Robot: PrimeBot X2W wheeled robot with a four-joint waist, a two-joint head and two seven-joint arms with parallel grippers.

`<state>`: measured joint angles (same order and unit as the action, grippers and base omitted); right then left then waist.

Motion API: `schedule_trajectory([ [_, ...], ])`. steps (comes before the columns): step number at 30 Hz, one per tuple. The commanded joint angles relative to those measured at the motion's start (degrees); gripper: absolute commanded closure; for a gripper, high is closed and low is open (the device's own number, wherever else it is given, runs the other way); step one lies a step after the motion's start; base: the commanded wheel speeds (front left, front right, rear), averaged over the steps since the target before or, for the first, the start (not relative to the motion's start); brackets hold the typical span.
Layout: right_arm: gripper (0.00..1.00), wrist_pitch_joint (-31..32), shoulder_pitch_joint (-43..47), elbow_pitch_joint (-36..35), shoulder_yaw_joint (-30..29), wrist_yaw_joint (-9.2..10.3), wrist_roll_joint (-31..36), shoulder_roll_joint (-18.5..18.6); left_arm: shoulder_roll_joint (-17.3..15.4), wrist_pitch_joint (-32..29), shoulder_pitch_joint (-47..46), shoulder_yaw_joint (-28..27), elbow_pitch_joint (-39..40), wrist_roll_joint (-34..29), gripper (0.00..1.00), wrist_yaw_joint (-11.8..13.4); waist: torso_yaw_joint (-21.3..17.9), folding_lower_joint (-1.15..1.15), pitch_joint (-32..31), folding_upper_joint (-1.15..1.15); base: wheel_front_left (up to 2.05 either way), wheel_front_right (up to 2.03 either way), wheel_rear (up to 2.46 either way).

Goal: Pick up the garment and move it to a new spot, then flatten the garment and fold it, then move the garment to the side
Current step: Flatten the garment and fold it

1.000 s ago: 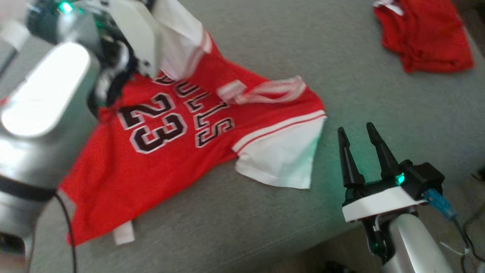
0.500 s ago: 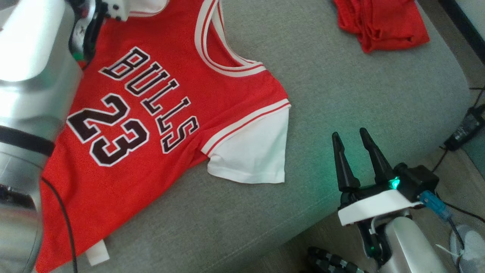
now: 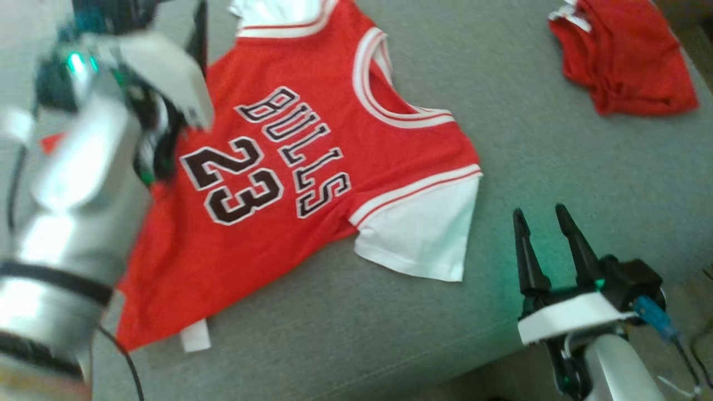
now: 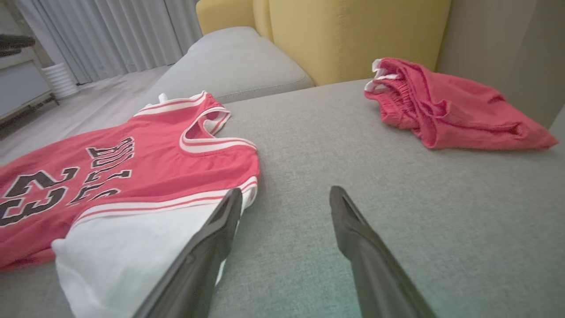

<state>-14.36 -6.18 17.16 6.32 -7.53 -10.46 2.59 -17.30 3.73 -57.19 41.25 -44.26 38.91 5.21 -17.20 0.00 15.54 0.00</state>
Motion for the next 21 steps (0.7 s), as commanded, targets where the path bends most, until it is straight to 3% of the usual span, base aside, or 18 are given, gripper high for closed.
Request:
schedule_trajectory([
  [1,0.0,-0.6,1.0,-1.7,0.5,0.04,0.7,0.3,-2.1,0.7,1.6,-2.3,3.4,0.6,0.0,1.7,3.5,0.0,-2.7,0.0,0.0,0.0,0.0],
  [10,0.0,-0.6,4.3,-2.3,-1.3,0.04,3.0,0.3,-3.2,0.9,23.5,-1.8,19.4,2.9,0.0,12.3,11.4,0.0,-4.7,0.0,0.0,0.0,0.0],
  [16,0.0,-0.6,4.0,-2.5,-0.4,0.04,4.7,0.3,-2.9,-0.7,27.5,1.4,24.8,1.1,0.0,15.2,13.9,0.0,-3.5,0.0,0.0,0.0,0.0],
  [21,0.0,-0.6,3.1,-2.6,-0.1,0.04,4.9,0.3,-2.7,-2.1,26.0,3.1,24.4,0.1,0.0,14.4,13.7,0.0,-2.5,0.0,0.0,0.0,0.0],
])
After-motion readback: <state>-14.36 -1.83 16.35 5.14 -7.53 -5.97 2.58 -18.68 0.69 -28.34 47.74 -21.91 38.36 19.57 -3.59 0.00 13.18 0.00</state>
